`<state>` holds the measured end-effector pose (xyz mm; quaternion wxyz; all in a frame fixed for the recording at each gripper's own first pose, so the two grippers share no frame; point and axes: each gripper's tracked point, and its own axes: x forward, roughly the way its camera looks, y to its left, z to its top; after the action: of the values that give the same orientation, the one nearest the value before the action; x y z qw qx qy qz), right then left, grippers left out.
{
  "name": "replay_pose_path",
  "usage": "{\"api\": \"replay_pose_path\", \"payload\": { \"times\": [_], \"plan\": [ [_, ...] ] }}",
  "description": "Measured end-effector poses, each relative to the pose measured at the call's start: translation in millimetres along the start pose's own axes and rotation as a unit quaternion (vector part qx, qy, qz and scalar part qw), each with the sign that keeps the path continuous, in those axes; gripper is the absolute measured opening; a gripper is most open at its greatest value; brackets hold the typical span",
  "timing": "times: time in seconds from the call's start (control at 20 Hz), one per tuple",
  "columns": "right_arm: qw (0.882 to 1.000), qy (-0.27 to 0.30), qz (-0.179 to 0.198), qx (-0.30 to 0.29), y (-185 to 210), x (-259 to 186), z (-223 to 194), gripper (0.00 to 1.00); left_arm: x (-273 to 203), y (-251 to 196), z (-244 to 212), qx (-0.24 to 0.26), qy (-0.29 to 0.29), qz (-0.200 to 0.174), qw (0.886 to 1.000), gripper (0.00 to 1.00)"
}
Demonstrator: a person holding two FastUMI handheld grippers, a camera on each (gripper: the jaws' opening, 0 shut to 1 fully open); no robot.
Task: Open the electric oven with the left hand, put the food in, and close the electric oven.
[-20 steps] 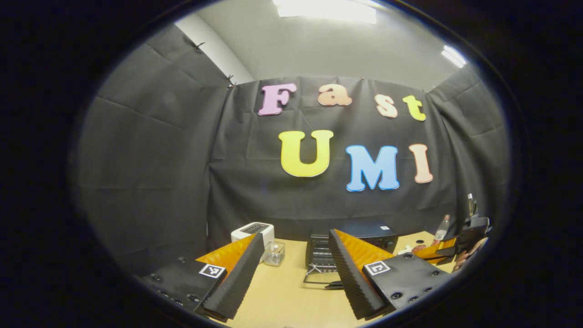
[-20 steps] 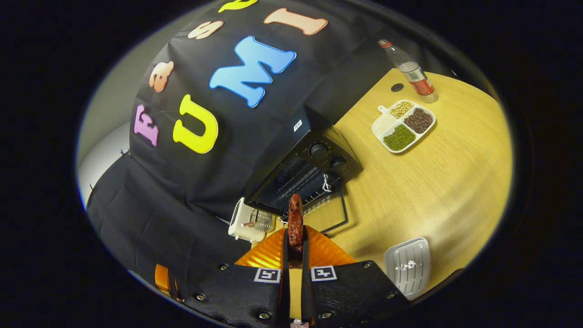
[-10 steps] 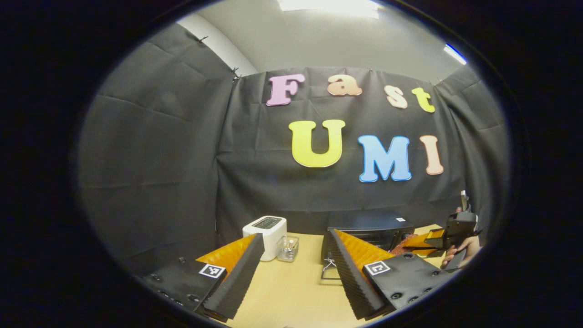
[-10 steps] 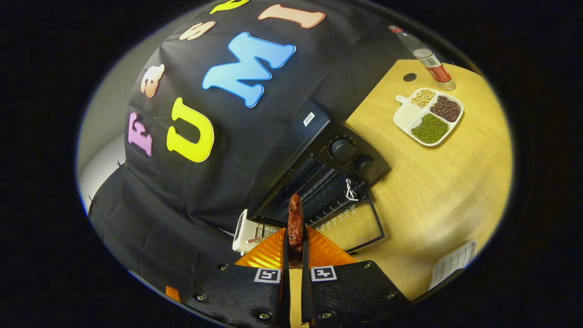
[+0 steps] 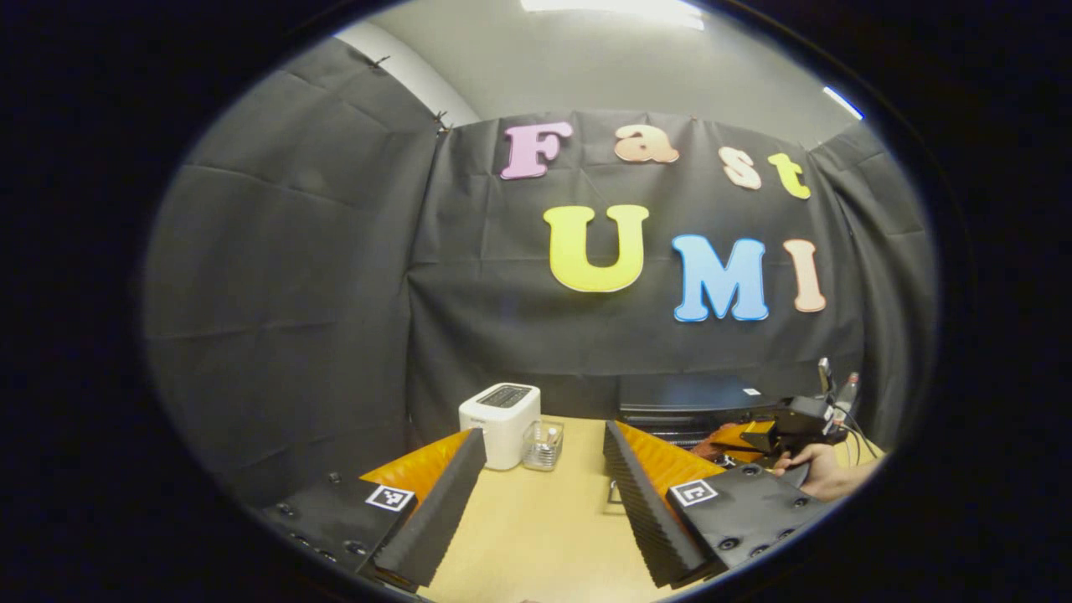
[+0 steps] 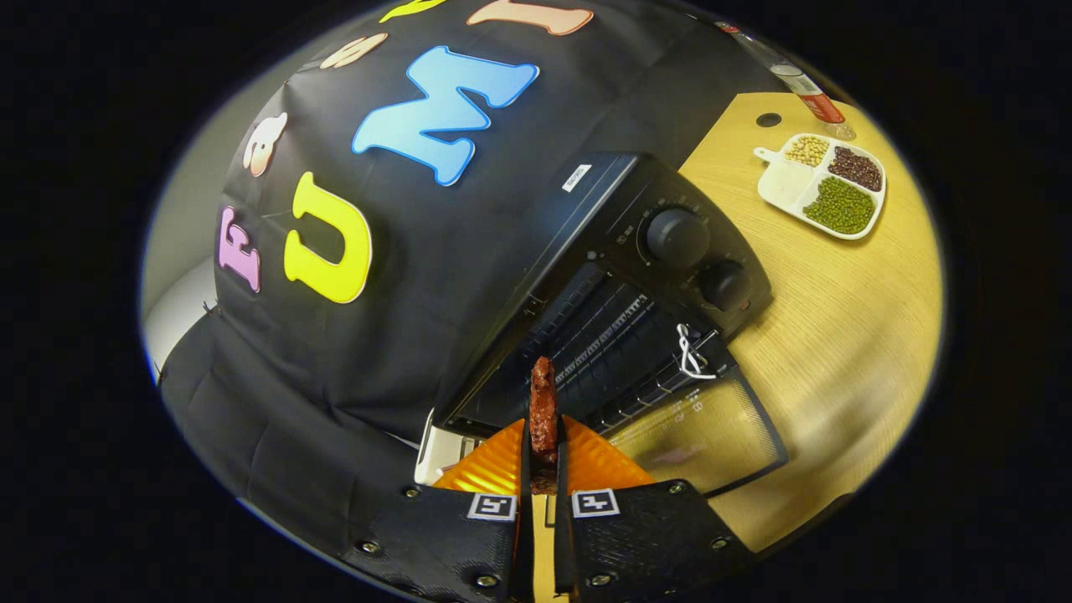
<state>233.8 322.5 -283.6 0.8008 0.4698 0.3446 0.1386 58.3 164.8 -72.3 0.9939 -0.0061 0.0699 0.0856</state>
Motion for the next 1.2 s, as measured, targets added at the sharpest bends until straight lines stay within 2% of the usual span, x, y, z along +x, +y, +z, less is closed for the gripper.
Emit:
{"api": "replay_pose_path", "payload": {
  "times": [0.2, 0.25, 0.3, 0.45, 0.65, 0.7, 0.8, 0.85, 0.9, 0.95, 1.0, 1.05, 1.1, 1.2],
  "plan": [
    [1.0, -0.015, 0.008, -0.005, 8.7, 26.8, 5.0, 0.1, 1.7, 22.4, -9.7, 0.007, 0.015, 0.021, 1.0, 1.0],
    [1.0, -0.022, 0.012, -0.007, 10.5, 32.7, 7.7, 0.1, 1.5, 27.2, -9.2, 0.007, 0.015, 0.024, 1.0, 0.95],
    [0.999, -0.031, 0.012, -0.011, 11.3, 37.4, 9.8, 0.1, 0.6, 31.8, -9.9, 0.009, 0.016, 0.028, 0.999, 0.95],
    [0.998, -0.055, -0.006, -0.026, -1.8, 52.5, 15.0, 0.1, 0.6, 42.1, -13.1, 0.018, 0.02, 0.034, 0.999, 0.95],
    [0.997, -0.068, -0.01, -0.031, -8.0, 63.0, 15.7, 0.1, 0.4, 46.9, -15.3, 0.021, 0.023, 0.038, 0.999, 0.95],
    [0.997, -0.074, -0.014, -0.035, -10.3, 64.2, 17.7, 0.1, 0.5, 47.6, -14.3, 0.024, 0.022, 0.038, 0.999, 0.91],
    [0.995, -0.082, -0.039, -0.049, -19.1, 65.8, 21.1, 0.12, -1.2, 50.0, -13.8, 0.03, 0.02, 0.041, 0.998, 0.93],
    [0.993, -0.085, -0.057, -0.062, -27.2, 69.1, 25.2, 0.16, -1.2, 50.3, -14.8, 0.031, 0.019, 0.043, 0.998, 0.95],
    [0.992, -0.084, -0.065, -0.07, -29.9, 66.9, 25.0, 0.2, -1.0, 50.6, -17.4, 0.029, 0.021, 0.044, 0.998, 0.91],
    [0.991, -0.083, -0.075, -0.073, -33.4, 66.3, 26.0, 0.28, -2.2, 50.4, -18.9, 0.026, 0.023, 0.044, 0.998, 0.95],
    [0.991, -0.084, -0.072, -0.079, -32.2, 64.8, 27.1, 0.21, -3.0, 49.0, -19.9, 0.023, 0.023, 0.044, 0.998, 0.95],
    [0.988, -0.089, -0.084, -0.091, -36.2, 62.0, 29.5, 0.33, -2.9, 47.5, -19.3, 0.021, 0.023, 0.044, 0.999, 0.95],
    [0.986, -0.094, -0.092, -0.103, -39.4, 58.2, 33.2, 0.25, -2.3, 46.2, -18.9, 0.021, 0.022, 0.044, 0.999, 1.0],
    [0.982, -0.105, -0.099, -0.124, -40.6, 49.2, 43.7, 0.6, -3.0, 41.1, -13.6, 0.025, 0.018, 0.042, 0.999, 0.91]
  ]
}}
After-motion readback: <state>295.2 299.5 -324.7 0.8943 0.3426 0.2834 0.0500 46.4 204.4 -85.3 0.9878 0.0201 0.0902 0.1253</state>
